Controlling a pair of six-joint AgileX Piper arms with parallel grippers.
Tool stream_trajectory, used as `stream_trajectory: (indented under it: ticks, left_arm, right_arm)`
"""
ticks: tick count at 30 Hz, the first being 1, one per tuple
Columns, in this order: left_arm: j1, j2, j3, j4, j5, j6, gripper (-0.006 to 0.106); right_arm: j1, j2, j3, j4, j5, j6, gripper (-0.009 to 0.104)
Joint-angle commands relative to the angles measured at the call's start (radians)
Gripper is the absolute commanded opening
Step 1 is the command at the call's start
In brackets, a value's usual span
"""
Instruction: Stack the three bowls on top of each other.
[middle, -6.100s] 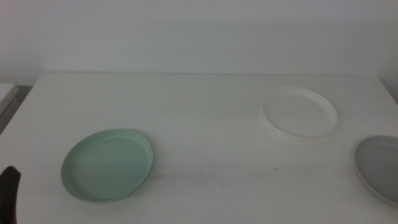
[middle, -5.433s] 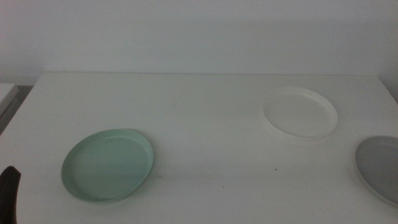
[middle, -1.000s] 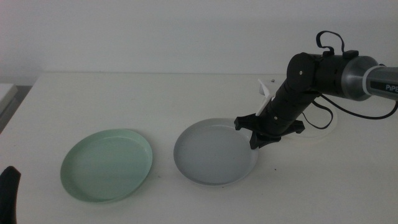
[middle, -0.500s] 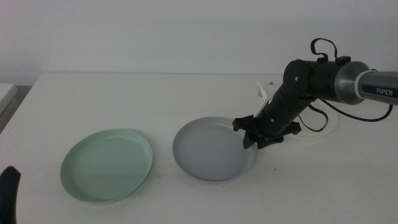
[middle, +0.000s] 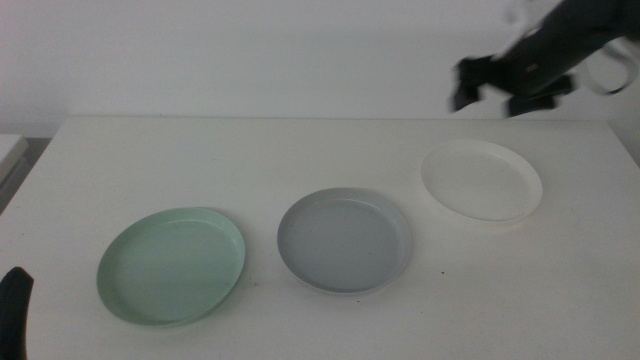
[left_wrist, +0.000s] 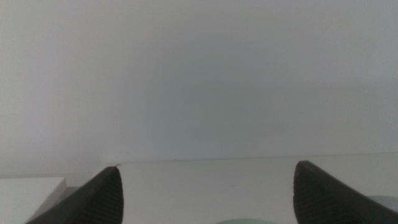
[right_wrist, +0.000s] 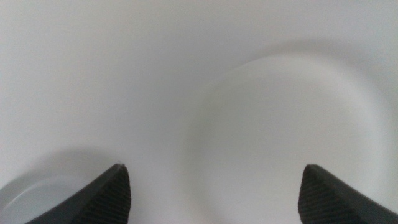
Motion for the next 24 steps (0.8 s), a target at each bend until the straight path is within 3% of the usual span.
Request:
stream_trajectory:
  ticks: [1, 8, 24]
  left_arm:
    - [0.001, -0.003, 0.0, -0.001, -0.012, 0.0, 0.094]
    - [0.001, -0.003, 0.0, -0.001, -0.012, 0.0, 0.094]
    - [0.001, -0.003, 0.0, -0.001, -0.012, 0.0, 0.094]
  right_arm:
    - [-0.074, 0.008, -0.034, -0.063, 0.039, 0.04, 0.088]
    - [-0.184, 0.137, -0.034, -0.052, -0.005, 0.038, 0.081]
    - [-0.193, 0.339, -0.034, -0.063, -0.063, 0.088, 0.06]
